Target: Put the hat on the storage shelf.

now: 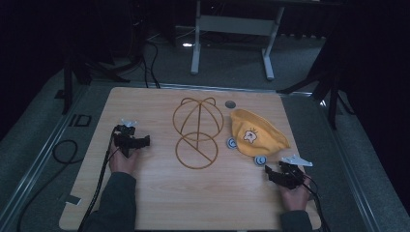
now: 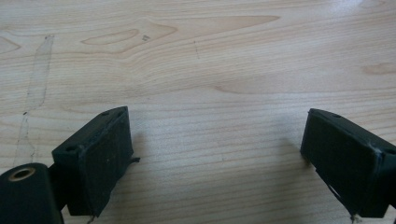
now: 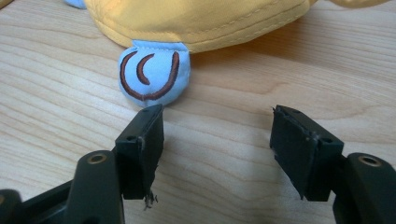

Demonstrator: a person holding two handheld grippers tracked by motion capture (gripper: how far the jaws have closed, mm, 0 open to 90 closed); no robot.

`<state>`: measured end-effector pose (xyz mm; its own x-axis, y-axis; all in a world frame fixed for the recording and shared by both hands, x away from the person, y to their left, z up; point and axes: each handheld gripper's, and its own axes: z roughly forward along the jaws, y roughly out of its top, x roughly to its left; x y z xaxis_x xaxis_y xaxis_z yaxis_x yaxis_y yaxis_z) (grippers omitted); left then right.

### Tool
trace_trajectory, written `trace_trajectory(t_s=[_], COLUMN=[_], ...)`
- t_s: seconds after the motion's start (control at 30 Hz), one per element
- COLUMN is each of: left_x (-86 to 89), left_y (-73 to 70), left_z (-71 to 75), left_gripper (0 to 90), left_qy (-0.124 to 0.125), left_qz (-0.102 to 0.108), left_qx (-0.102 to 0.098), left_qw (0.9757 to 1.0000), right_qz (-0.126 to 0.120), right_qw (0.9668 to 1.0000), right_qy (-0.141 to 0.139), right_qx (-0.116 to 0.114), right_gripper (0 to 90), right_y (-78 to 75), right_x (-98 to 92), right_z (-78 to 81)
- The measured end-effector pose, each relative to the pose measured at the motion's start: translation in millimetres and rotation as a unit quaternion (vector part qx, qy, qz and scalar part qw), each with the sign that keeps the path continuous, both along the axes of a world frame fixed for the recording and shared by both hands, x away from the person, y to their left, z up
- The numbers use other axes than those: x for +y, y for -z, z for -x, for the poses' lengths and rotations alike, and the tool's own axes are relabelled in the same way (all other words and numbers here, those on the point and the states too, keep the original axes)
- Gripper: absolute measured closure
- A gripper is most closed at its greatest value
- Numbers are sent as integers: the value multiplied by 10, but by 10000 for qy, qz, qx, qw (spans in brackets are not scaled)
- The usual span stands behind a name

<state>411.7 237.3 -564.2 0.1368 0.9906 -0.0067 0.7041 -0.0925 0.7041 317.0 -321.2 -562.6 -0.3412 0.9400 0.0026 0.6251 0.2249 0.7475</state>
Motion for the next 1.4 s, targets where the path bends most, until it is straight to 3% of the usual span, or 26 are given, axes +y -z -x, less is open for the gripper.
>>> trace_trajectory(t_s=[0.17,0.6,0.97,1.37,1.4], left_x=[20,12,-1,-11,-12], left_y=[-4,-4,-2,-4,-4], left_z=[18,58,93,122,125], left_gripper=[146,147,147,147,147], left_qy=[-17,21,65,61,65], left_qz=[-2,-1,13,1,2], left_qx=[-52,-50,-63,-44,-46], left_qw=[10000,10000,10000,10000,10000], right_qz=[-1,-3,12,166,245], right_qw=[10000,10000,10000,9985,9964], right_qy=[-1,15,12,-351,-673], right_qx=[1,-1,68,375,464], right_gripper=[345,349,411,440,502], right_y=[0,1,-21,-88,-115], right_x=[1,3,-6,-30,-30], right_z=[0,3,14,-36,-25])
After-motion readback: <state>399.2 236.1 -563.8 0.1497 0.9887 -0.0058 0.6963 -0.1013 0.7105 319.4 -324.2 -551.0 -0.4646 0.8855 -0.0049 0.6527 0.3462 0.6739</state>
